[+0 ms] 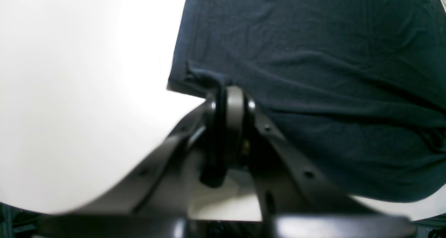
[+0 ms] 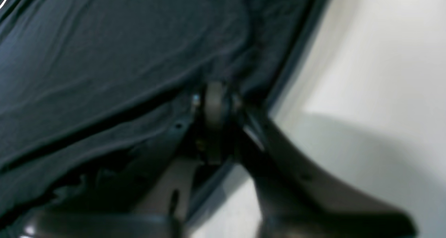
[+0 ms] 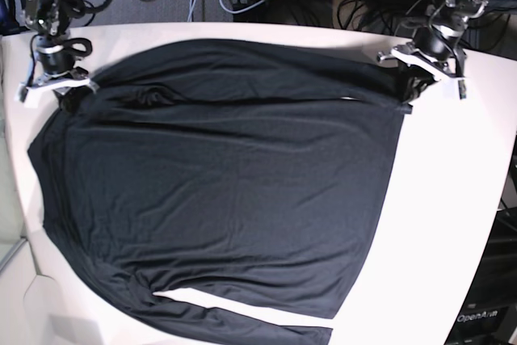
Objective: Fold the T-shirt properly
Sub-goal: 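Hold the shirt edge with both grippers and adjust the grip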
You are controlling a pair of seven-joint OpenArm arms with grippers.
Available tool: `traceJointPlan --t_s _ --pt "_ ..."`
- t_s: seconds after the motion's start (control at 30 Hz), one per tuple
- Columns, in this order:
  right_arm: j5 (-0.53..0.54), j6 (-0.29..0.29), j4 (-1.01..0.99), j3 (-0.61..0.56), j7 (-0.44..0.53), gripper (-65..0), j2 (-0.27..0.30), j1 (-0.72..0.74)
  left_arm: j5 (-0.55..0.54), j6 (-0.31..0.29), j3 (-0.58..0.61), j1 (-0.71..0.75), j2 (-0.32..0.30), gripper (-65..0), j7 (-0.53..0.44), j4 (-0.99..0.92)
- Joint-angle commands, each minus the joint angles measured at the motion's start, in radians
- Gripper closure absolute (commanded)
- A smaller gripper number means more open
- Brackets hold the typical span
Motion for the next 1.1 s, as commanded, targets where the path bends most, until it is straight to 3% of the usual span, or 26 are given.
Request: traceJointPlan --t_s 0.0,0.13,0.2,0.5,1.07 --pt "0.009 -0.005 0.015 0.024 0.022 -12.8 0.002 -0.009 -0.014 -0.006 -0.004 0.005 -0.005 -1.9 -0.022 0.018" --pt "0.010 -0.004 0.021 0.072 0.022 -25.8 -0.009 -0.018 -0.014 -0.006 -0.004 0.005 -0.005 -1.9 -0.022 0.017" --pt "0.010 -0.004 0.017 0.072 0.022 -28.1 -0.013 -0.021 -0.014 -0.006 -0.004 0.005 -0.005 -1.9 -0.022 0.017" --pt "0.009 -0.002 0.000 0.067 0.020 -28.9 -0.047 -0.061 -0.014 -0.006 -0.004 0.007 -0.005 -1.9 -0.022 0.020" --pt "0.010 0.004 -0.011 0.063 -0.033 -28.9 -0.050 -0.069 -0.014 -0.011 -0.004 0.013 -0.005 -1.9 -0.022 0.018"
